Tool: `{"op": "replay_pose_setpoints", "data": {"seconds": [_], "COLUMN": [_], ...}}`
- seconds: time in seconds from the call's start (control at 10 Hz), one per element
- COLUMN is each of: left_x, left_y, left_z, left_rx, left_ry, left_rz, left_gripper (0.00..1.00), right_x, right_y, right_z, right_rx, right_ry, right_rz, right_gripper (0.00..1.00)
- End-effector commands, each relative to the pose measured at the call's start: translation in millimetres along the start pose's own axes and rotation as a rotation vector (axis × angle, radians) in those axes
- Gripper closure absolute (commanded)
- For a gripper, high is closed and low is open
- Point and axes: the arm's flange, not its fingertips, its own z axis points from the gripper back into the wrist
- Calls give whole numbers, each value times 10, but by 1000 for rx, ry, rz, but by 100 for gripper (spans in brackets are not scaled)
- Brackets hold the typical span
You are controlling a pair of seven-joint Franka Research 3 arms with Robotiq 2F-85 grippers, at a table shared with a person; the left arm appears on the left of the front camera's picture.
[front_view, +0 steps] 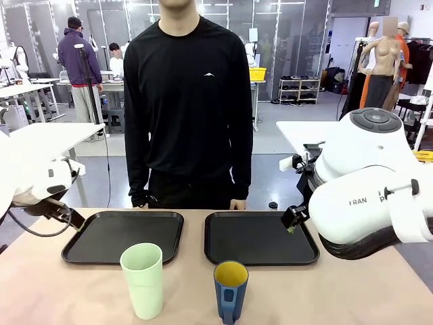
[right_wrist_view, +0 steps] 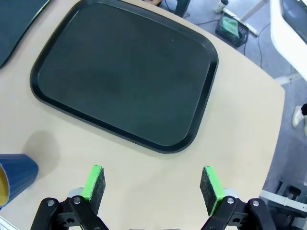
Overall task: Sort and store the cups by type.
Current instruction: Pick up the Reusable plastic cup.
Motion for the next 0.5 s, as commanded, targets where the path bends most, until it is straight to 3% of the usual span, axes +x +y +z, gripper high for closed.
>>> {"op": "replay_pose_setpoints", "data": {"seconds": [0.0, 0.4], "left_x": [-94, -120], "left_y": [9, 138], "left_z": [-44, -69], "left_rx": [35, 46], "left_ry": [15, 35], "left_rz": [35, 58], "left_gripper": [0, 0], "right_x": [18, -56], "right_y": [-76, -262], "right_z": [15, -41], "right_rx": [33, 30], "right_ry": [-16, 19], "right_rz": [-15, -76], "right_gripper": [0, 0]}}
